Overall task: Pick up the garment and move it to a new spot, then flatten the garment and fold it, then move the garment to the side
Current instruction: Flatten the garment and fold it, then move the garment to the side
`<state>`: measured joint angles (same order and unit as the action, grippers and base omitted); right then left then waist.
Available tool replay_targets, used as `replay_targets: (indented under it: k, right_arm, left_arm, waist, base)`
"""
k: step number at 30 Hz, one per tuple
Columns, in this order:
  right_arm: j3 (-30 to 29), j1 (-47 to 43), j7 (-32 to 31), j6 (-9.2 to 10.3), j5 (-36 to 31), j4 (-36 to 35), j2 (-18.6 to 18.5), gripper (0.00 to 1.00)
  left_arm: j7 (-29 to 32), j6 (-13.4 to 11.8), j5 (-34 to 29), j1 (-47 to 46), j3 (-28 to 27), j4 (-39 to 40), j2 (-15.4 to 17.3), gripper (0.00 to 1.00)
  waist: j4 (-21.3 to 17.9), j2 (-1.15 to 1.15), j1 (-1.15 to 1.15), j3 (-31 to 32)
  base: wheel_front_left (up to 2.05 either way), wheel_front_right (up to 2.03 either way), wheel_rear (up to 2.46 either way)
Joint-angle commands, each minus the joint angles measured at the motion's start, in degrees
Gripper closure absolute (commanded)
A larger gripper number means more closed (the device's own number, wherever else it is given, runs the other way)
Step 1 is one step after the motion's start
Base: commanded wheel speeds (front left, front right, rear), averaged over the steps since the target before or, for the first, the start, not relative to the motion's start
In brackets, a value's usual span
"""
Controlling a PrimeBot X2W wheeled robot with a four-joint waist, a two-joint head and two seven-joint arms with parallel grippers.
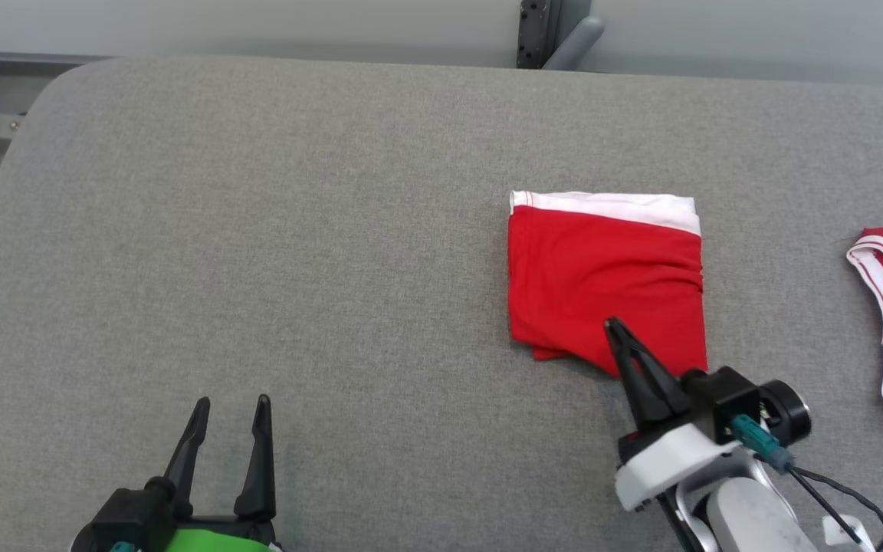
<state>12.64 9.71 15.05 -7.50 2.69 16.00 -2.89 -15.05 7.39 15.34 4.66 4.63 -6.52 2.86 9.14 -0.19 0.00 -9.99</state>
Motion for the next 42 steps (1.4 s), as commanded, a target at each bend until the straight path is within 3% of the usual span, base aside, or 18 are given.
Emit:
replay_targets:
  k: [1,2,3,12,23,33,38,42]
  right_arm:
    - [-1.98,-2.74,0.13,0.03,-0.45,-1.96,-0.56,0.73]
    - [-3.58,-4.56,0.13,0.03,-0.74,-3.34,-0.60,0.50]
    - [-5.25,-6.10,0.13,0.03,-1.10,-4.59,-0.66,0.00]
    - [-17.15,-15.81,0.13,0.03,-1.62,-8.40,-1.08,0.00]
    - [-24.19,-18.82,0.13,0.03,0.11,-5.35,-1.82,0.00]
    - [-24.42,-17.71,0.13,0.03,0.75,-4.60,-1.70,0.00]
    - [-21.99,-14.10,0.14,0.03,6.26,-0.42,-0.73,0.00]
    - [-18.85,-5.80,-7.17,0.05,12.12,3.80,-1.46,0.00]
  left_arm:
    - [-0.14,0.00,0.35,1.25,-0.76,0.26,0.10,0.00]
    - [-0.14,-0.16,0.31,1.87,-1.26,0.41,0.10,0.00]
    - [-0.14,-0.19,0.30,2.43,-1.72,0.54,0.10,0.00]
    - [-0.14,-0.23,0.00,5.96,-3.65,1.09,0.10,0.00]
    - [-0.14,0.05,-0.61,7.79,-3.17,-0.49,0.10,0.00]
    - [-0.14,0.15,-0.90,6.54,-1.80,-1.23,0.10,0.00]
    - [-0.14,0.14,-0.70,6.55,-1.94,-1.12,0.10,0.00]
    - [-0.14,0.16,-0.50,5.95,-1.43,-0.79,0.10,0.00]
  waist:
    - [-1.49,0.19,0.00,3.94]
    - [-1.85,0.19,0.00,4.90]
    - [-2.14,0.19,0.00,5.69]
    - [-4.74,0.19,0.00,10.87]
    - [-5.04,0.19,0.00,13.28]
    - [-4.41,0.19,0.00,13.31]
    - [-4.46,0.19,0.00,12.76]
    - [-4.41,0.19,0.00,11.43]
  base:
    - [0.00,0.00,0.00]
    - [0.00,0.00,0.00]
    - [0.00,0.00,0.00]
    - [0.00,0.00,0.00]
    - [0.00,0.00,0.00]
    - [0.00,0.00,0.00]
    - [0.00,0.00,0.00]
    - [0.00,0.00,0.00]
